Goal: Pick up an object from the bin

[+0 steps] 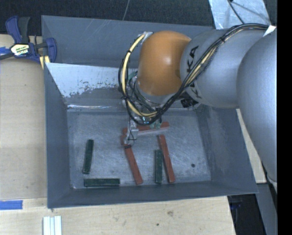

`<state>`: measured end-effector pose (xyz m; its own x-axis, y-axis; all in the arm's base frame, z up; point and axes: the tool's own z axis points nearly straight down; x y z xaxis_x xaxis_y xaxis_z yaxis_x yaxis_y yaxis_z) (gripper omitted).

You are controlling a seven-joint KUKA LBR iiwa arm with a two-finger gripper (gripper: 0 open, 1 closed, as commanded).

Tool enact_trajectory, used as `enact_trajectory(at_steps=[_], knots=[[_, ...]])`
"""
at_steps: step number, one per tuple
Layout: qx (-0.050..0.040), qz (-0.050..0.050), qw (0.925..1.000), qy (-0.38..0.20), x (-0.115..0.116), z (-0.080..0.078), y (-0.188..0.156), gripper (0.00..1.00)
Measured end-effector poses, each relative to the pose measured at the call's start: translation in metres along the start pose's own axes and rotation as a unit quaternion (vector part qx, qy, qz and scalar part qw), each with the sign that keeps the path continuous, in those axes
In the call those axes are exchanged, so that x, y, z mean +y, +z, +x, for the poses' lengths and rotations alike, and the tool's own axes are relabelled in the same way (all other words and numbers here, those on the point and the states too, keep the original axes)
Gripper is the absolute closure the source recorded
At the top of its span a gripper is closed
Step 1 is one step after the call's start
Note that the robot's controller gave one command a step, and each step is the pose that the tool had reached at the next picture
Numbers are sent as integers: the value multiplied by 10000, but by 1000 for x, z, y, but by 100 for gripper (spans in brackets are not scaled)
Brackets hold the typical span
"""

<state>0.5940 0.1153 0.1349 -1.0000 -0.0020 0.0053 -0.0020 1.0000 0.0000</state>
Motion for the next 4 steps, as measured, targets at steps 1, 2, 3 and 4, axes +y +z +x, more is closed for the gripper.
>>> enact_trajectory(at_steps=[1,2,3,4], knots=[[-41,-5,10000,12,0,-2,-5,0],[-57,-2,10000,-45,-30,-26,57,0],[-25,0,9999,-131,-6,-2,43,100],[-19,0,9999,-122,-6,-2,44,100]])
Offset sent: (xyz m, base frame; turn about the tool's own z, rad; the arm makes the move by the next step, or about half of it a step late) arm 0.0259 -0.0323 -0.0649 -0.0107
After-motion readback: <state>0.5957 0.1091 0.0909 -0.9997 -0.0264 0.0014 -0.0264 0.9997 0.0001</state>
